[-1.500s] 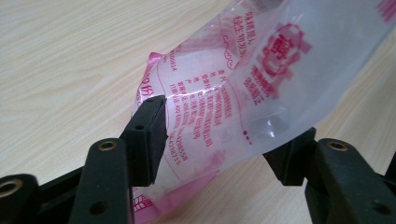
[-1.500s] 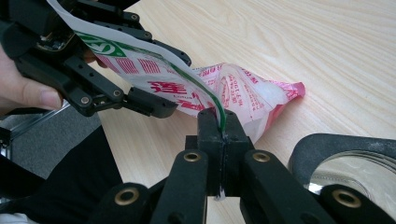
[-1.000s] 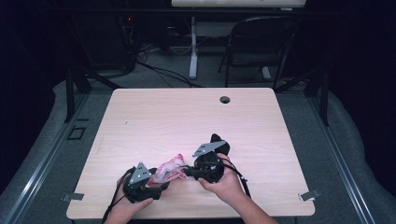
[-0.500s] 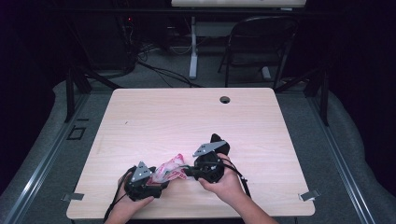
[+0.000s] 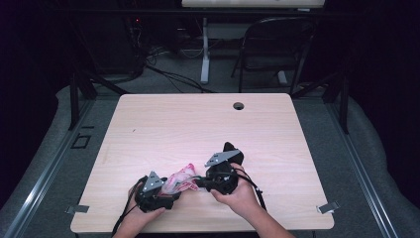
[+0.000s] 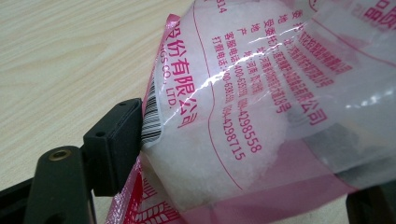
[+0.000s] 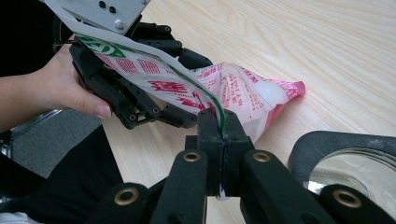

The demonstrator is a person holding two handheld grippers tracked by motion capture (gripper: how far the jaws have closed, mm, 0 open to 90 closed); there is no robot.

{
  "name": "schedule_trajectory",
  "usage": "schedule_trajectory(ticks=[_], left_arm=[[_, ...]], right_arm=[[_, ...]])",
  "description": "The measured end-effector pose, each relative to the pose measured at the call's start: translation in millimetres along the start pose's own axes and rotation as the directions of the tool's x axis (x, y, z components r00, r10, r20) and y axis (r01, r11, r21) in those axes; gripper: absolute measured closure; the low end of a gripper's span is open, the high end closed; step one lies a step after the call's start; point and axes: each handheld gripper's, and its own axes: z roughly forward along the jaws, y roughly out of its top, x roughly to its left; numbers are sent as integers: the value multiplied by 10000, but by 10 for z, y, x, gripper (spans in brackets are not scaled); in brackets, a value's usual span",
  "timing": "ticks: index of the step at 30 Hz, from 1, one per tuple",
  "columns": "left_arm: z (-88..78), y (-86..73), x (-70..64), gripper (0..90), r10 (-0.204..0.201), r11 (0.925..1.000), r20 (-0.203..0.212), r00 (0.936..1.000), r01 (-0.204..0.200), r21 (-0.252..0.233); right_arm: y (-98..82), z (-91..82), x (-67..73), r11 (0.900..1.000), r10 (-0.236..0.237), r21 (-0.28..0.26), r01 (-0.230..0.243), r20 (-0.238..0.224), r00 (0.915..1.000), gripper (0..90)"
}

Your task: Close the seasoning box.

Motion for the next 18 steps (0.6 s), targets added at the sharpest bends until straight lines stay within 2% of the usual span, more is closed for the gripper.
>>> schedule_trajectory(ticks=[11,18], left_arm=[[45,1,7,236,44,9999,-17,10000,-44,136],[88,12,-1,236,104,9990,-87,9999,-100,441]], right_arm=[[-4,1,-2,10000,7,-4,-7,-15,10000,894],[-10,1,-2,10000,7,-10,-7,-26,10000,893]])
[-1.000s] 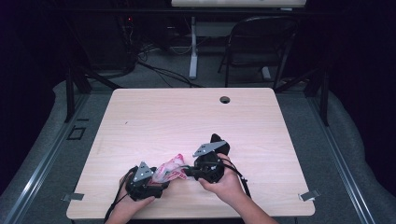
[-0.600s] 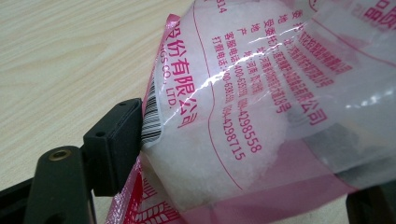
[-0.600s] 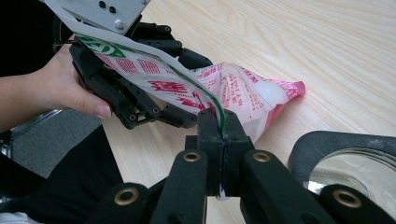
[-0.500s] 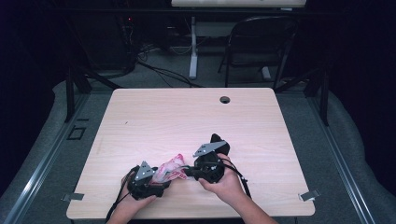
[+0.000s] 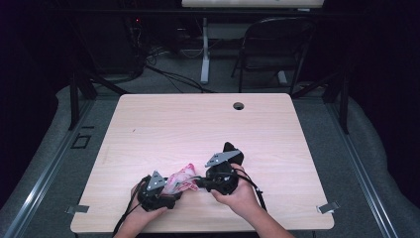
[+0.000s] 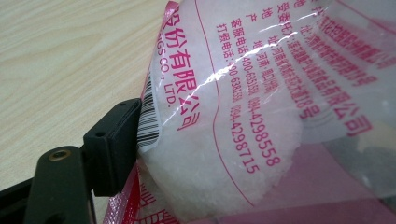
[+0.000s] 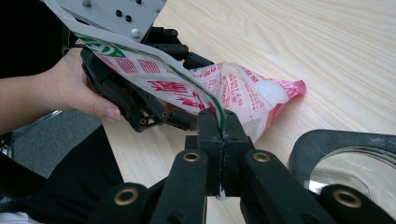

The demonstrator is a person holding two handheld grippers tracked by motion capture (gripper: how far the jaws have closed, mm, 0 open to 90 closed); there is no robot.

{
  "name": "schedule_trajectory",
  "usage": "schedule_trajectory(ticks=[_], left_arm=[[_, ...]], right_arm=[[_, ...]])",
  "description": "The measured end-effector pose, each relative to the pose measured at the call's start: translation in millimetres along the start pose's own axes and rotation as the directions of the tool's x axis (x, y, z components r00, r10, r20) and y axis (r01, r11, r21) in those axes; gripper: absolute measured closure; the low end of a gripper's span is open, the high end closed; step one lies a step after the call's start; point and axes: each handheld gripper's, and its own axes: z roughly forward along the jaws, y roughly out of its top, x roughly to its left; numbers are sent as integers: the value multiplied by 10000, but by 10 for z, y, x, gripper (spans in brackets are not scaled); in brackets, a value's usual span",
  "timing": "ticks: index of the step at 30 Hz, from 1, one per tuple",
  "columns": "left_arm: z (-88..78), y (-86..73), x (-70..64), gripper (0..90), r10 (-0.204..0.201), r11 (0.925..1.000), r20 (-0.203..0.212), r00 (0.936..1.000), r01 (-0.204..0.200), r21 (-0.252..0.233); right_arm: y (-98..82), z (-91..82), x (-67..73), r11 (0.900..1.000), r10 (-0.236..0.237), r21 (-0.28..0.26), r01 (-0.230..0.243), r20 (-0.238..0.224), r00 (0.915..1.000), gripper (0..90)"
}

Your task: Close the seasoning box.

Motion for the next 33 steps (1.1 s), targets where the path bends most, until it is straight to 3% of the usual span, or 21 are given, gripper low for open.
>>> schedule_trajectory(ticks=[16,21,33], left_arm=[[27,20,-14,281,204,9995,-196,9996,-199,252],[22,16,-24,361,183,9997,-259,9995,-179,139],[7,18,-59,457,392,9992,-628,9973,-394,-25]], right_arm=[[-8,0,-1,10000,45,-42,-45,26,10000,893],[-9,-15,-7,9999,65,-97,-64,121,9999,893],[-7,-28,-25,9997,140,-192,-138,110,9998,893]])
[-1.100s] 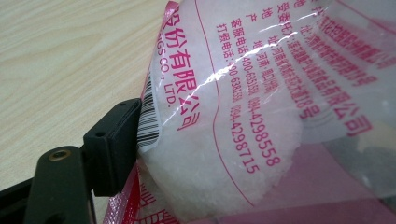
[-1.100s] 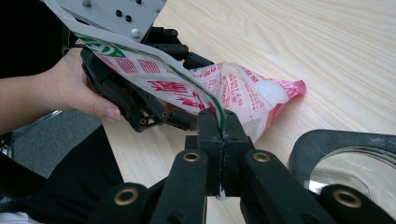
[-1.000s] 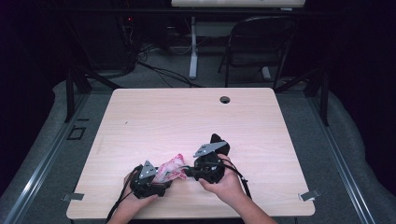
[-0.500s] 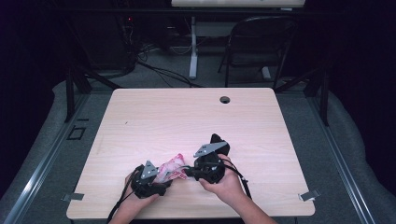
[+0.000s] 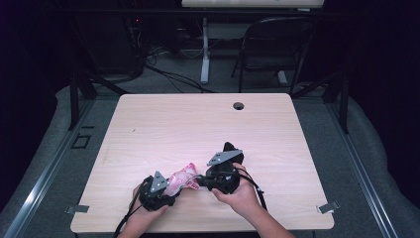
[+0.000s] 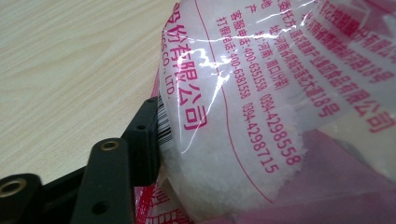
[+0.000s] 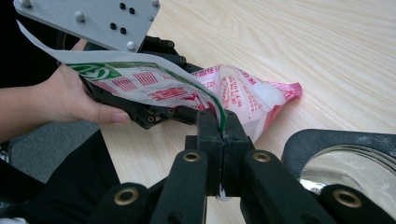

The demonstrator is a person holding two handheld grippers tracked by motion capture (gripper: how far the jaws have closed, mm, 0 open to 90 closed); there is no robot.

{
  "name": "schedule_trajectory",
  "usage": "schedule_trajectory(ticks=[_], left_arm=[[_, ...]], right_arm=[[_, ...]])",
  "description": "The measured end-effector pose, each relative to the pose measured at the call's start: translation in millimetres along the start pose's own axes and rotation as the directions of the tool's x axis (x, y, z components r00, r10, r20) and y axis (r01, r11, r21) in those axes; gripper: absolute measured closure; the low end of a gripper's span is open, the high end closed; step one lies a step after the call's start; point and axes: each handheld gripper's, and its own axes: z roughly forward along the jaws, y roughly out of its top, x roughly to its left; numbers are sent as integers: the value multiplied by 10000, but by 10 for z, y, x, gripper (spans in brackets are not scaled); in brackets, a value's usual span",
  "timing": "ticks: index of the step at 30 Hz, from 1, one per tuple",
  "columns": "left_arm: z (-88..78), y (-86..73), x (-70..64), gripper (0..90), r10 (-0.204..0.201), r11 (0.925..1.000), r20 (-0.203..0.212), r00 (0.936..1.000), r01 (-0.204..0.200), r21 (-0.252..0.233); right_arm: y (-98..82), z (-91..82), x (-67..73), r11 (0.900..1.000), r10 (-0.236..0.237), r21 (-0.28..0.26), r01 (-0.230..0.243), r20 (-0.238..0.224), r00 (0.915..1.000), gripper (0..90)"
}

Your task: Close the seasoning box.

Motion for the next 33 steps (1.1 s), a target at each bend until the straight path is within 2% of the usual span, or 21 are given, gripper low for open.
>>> schedule_trajectory(ticks=[6,18,24,33], left_arm=[[-20,16,2,508,11,10000,21,10000,-11,15],[-85,63,-10,528,28,10000,-183,9998,-28,-16],[-116,95,-13,532,158,9997,-418,9990,-165,-160],[-156,142,18,536,107,9990,-584,9982,-132,-424]], right_arm=[[3,-17,-14,10000,-18,-62,17,-30,10000,892],[7,-51,-24,9998,35,-210,-37,-100,9999,876],[6,-78,-32,9992,124,-370,-131,-196,9997,836],[-3,-138,-46,9989,153,-445,-161,-198,9997,770]])
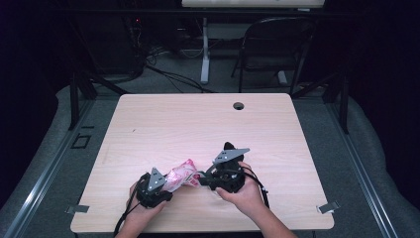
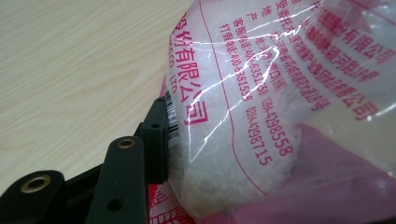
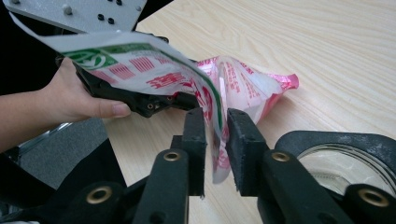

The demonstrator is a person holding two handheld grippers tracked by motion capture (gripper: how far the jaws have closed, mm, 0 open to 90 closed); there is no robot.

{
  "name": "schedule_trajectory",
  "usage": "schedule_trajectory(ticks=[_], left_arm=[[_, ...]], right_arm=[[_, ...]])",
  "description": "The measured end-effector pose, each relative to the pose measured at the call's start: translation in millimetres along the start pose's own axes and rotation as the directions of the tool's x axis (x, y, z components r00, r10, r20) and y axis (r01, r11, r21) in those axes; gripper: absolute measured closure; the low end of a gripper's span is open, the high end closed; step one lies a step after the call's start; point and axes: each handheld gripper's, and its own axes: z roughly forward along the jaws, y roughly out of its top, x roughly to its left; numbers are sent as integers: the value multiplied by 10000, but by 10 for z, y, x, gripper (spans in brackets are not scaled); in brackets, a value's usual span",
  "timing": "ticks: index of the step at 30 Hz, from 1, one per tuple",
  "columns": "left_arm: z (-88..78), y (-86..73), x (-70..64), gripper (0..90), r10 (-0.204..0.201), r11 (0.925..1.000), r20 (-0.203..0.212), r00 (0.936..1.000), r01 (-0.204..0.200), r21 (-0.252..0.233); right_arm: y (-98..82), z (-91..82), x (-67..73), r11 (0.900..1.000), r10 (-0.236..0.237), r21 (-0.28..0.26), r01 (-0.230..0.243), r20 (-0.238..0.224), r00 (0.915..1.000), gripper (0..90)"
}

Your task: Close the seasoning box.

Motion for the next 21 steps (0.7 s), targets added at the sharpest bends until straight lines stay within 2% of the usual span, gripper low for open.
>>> schedule_trajectory(ticks=[2,10,21], left_arm=[[-14,15,17,536,3,10000,-131,9999,-4,-83],[-20,54,18,537,226,9996,-487,9986,-233,-140],[-18,96,0,538,495,9984,-731,9961,-512,-220]], right_arm=[[-1,-33,1,9999,4,-114,-4,10,10000,744],[-8,-128,-22,9993,93,-361,-86,184,9998,734],[-10,-227,-42,9978,176,-643,-158,271,9995,730]])
